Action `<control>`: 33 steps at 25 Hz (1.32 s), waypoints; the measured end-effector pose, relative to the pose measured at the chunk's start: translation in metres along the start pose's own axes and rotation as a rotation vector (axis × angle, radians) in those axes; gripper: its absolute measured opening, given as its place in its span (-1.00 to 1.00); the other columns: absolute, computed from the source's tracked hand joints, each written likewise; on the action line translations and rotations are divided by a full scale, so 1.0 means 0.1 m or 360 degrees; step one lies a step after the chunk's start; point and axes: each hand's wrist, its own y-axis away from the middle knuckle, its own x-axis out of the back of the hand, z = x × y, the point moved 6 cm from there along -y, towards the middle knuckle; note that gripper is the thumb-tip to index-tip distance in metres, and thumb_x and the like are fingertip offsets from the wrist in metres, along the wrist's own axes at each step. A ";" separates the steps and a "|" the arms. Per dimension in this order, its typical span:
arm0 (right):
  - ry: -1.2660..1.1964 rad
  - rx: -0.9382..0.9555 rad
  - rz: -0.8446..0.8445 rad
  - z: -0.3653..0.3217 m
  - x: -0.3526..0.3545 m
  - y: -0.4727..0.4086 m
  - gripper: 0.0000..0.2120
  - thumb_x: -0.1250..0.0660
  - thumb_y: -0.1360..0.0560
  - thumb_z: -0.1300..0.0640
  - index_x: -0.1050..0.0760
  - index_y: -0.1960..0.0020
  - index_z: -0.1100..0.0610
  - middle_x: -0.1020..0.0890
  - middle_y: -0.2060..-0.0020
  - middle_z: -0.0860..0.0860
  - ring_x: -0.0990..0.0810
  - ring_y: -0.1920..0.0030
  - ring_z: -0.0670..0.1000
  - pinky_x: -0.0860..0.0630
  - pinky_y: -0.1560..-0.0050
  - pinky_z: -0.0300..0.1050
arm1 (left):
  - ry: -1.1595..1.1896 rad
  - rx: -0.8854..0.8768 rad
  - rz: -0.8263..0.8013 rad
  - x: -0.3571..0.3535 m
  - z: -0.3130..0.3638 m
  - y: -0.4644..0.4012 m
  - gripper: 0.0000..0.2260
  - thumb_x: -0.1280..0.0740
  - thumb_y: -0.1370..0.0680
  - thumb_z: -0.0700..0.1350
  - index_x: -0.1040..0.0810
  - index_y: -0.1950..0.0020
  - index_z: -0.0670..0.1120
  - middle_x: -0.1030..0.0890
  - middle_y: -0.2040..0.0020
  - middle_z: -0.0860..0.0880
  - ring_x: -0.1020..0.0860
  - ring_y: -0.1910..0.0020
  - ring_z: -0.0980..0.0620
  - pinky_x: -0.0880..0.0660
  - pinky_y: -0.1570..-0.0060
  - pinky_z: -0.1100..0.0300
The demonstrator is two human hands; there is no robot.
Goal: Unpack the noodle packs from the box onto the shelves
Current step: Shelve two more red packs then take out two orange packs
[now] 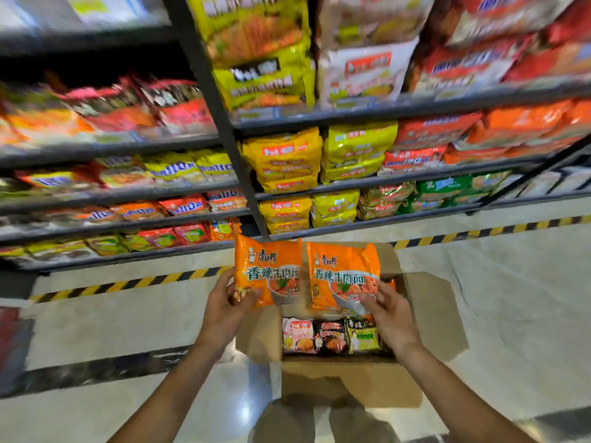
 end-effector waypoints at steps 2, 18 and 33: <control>-0.0016 0.0088 -0.0047 -0.38 0.02 0.36 -0.72 -0.40 -0.53 0.28 -0.56 -0.10 -0.08 -0.73 0.04 -0.18 -0.68 -0.04 -0.22 -0.56 0.04 -0.36 | 0.0051 -0.0050 0.0015 0.17 0.23 0.30 -0.67 -0.48 -0.48 -0.18 -0.50 -0.13 0.12 -0.70 0.02 0.08 -0.68 0.04 0.14 -0.58 0.23 0.36; -0.0188 0.0550 -0.0270 -1.59 0.56 1.47 -0.75 -0.37 -0.57 0.18 -0.55 -0.23 0.01 -0.74 0.00 -0.10 -0.70 -0.05 -0.14 -0.60 0.04 -0.31 | 0.0328 -0.0385 0.0273 0.50 1.22 1.79 -0.55 -0.50 -0.44 -0.11 -0.49 -0.29 0.06 -0.71 -0.08 0.04 -0.68 -0.05 0.05 -0.62 0.05 0.19; -0.0167 0.0759 -0.1072 -2.42 -1.04 2.52 -0.61 -0.41 -0.45 -0.03 -0.53 -0.28 -0.08 -0.70 -0.11 -0.15 -0.64 -0.17 -0.15 -0.52 -0.05 -0.16 | 0.0381 -0.0620 0.1077 2.06 1.35 3.72 -0.66 -0.46 -0.46 -0.06 -0.51 -0.21 0.12 -0.70 -0.06 0.15 -0.67 -0.05 0.12 -0.58 -0.04 0.14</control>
